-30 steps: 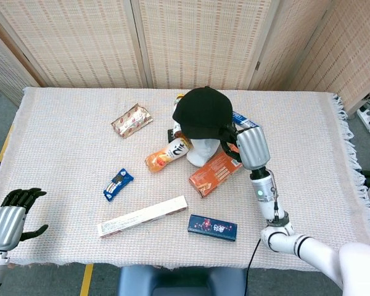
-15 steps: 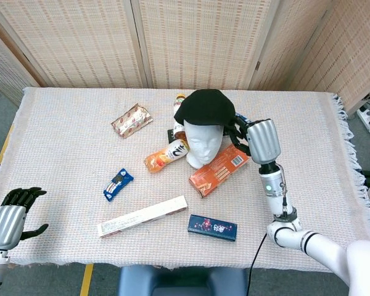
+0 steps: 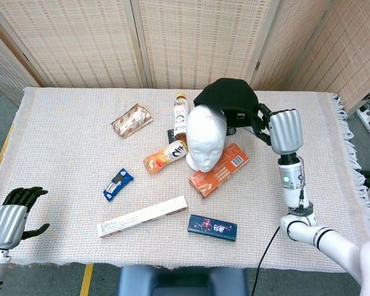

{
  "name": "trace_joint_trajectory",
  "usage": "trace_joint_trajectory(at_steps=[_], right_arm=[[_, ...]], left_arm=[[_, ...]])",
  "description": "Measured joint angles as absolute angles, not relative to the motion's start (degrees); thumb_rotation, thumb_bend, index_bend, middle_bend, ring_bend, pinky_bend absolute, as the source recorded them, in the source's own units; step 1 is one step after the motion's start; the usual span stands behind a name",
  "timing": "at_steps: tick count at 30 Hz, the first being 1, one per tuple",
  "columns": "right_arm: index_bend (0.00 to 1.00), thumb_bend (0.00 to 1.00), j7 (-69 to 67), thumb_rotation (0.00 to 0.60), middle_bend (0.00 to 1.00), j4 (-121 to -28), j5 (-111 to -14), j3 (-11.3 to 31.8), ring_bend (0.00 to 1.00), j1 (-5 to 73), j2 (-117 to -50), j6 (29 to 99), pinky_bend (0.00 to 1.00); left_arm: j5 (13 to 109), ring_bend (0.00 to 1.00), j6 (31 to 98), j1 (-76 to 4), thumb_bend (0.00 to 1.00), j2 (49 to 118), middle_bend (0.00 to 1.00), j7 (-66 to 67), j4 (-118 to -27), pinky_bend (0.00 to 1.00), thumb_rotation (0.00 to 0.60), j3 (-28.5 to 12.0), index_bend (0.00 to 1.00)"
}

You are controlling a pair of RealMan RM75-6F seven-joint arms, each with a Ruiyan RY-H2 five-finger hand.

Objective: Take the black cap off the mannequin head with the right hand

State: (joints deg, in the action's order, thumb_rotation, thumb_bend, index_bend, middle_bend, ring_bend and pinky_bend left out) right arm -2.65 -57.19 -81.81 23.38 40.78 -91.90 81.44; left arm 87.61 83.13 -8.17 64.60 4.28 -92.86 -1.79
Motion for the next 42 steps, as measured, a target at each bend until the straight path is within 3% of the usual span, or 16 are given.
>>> trace_joint_trajectory(at_steps=[6,17,24,28,30,32,34,36,39,42], right_arm=[[0.79,1.00,-2.94,0.600,1.00,-56.05,-82.29,21.47,1.00,39.10,-88.84,81.47,1.00],[0.79,1.00,-3.35,0.600,1.00,-59.39,-86.27,13.05,1.00,30.72,-81.59,84.65,1.00],[0.78,1.00,-2.54,0.600,1.00,-60.12,-89.64,7.38,1.00,27.25,-80.43,85.00,1.00],[0.71,0.96,-1.53,0.600,1.00,-59.62,-90.41,5.58,1.00,26.52,-81.98,83.57,1.00],[0.60,0.82,-1.20,0.600,0.98,-59.51,-90.17,5.16,0.99,26.35,-82.83,82.36,1.00],[0.46,0.58,-0.60,0.599,0.89,-59.62,-89.55,4.75,0.91,26.13,-83.60,80.65,1.00],[0.24,0.23,0.41,0.554,0.68,-60.34,-88.48,4.46,0.71,25.89,-83.99,78.64,0.94],[0.09,0.05,1.14,0.478,0.50,-61.77,-87.40,4.34,0.54,25.71,-83.96,76.94,0.82],[0.00,0.00,2.01,0.396,0.32,-65.46,-85.69,4.34,0.35,25.40,-83.17,74.87,0.61],[0.00,0.00,2.75,0.385,0.29,-69.72,-84.44,4.47,0.29,24.93,-81.38,73.80,0.53]], left_arm=[[87.75,0.23,83.07,-8.23,0.07,64.74,0.25,4.25,-92.89,0.20,0.600,-1.70,0.28],[88.48,0.23,83.39,-8.09,0.07,64.74,0.25,3.86,-92.91,0.20,0.600,-1.29,0.28],[89.14,0.23,83.84,-7.88,0.07,64.56,0.25,4.11,-93.53,0.20,0.600,-0.98,0.28],[89.42,0.23,83.90,-7.83,0.07,64.54,0.25,4.30,-93.86,0.20,0.600,-0.81,0.28],[89.50,0.23,84.00,-7.76,0.07,64.42,0.25,4.36,-93.94,0.20,0.600,-0.76,0.28],[89.44,0.23,84.01,-7.70,0.07,64.25,0.25,4.42,-93.98,0.20,0.600,-0.72,0.28],[89.30,0.23,84.07,-7.56,0.07,64.03,0.25,4.44,-94.05,0.20,0.600,-0.69,0.28],[89.26,0.23,84.13,-7.44,0.07,63.90,0.25,4.43,-94.10,0.20,0.600,-0.62,0.28],[89.18,0.23,84.01,-7.40,0.07,63.88,0.25,4.47,-94.09,0.20,0.600,-0.55,0.28],[89.11,0.23,83.87,-7.43,0.07,63.94,0.25,4.51,-94.09,0.20,0.600,-0.54,0.28]])
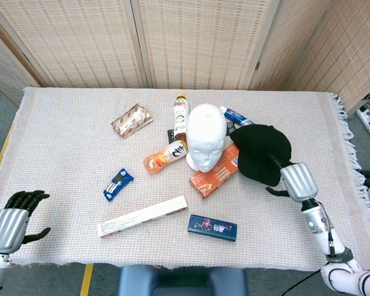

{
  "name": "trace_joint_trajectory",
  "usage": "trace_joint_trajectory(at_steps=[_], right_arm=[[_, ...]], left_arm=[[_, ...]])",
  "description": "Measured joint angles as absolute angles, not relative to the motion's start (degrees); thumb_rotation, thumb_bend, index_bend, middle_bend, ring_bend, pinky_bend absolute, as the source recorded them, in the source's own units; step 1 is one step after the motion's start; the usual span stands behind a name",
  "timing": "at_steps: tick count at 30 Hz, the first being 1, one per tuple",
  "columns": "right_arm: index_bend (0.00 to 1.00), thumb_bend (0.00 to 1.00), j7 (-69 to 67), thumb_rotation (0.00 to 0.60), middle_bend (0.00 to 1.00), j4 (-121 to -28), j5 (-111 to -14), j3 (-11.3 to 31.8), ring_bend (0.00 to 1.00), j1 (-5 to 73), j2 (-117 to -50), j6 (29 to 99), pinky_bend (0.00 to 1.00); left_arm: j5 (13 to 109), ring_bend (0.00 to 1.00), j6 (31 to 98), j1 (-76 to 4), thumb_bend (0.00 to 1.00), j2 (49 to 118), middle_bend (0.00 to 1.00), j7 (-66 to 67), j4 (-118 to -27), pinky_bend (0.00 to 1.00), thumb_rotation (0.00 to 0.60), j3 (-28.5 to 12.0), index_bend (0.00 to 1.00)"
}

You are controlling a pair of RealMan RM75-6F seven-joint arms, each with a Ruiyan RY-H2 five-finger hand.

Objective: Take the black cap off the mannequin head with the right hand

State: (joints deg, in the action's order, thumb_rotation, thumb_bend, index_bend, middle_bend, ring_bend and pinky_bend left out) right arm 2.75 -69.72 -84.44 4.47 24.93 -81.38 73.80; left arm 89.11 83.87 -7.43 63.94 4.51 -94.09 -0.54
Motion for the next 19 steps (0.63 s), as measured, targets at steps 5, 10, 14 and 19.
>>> trace_joint_trajectory(at_steps=[5,10,14,19], right_arm=[[0.03,0.00,3.59,0.516,0.31,-76.53,-83.09,4.73,0.35,23.01,-77.03,74.45,0.54],[0.26,0.05,3.07,0.600,0.40,-81.75,-83.16,4.23,0.41,19.58,-73.20,78.09,0.58],[0.27,0.05,0.39,0.600,0.40,-86.11,-84.79,1.87,0.39,15.91,-68.50,80.73,0.57],[0.25,0.05,0.10,0.600,0.40,-90.02,-87.78,-1.69,0.33,10.54,-64.51,85.89,0.55]], left_arm=[[89.06,0.23,83.81,-7.52,0.07,64.08,0.25,4.45,-93.94,0.20,0.600,-0.67,0.28],[88.67,0.23,83.70,-7.53,0.07,64.36,0.25,4.27,-93.58,0.20,0.600,-0.82,0.28],[88.12,0.23,83.55,-7.56,0.07,64.73,0.25,4.27,-93.34,0.20,0.600,-1.05,0.28],[87.60,0.23,83.89,-7.49,0.07,65.29,0.25,4.71,-93.35,0.20,0.600,-1.52,0.28]])
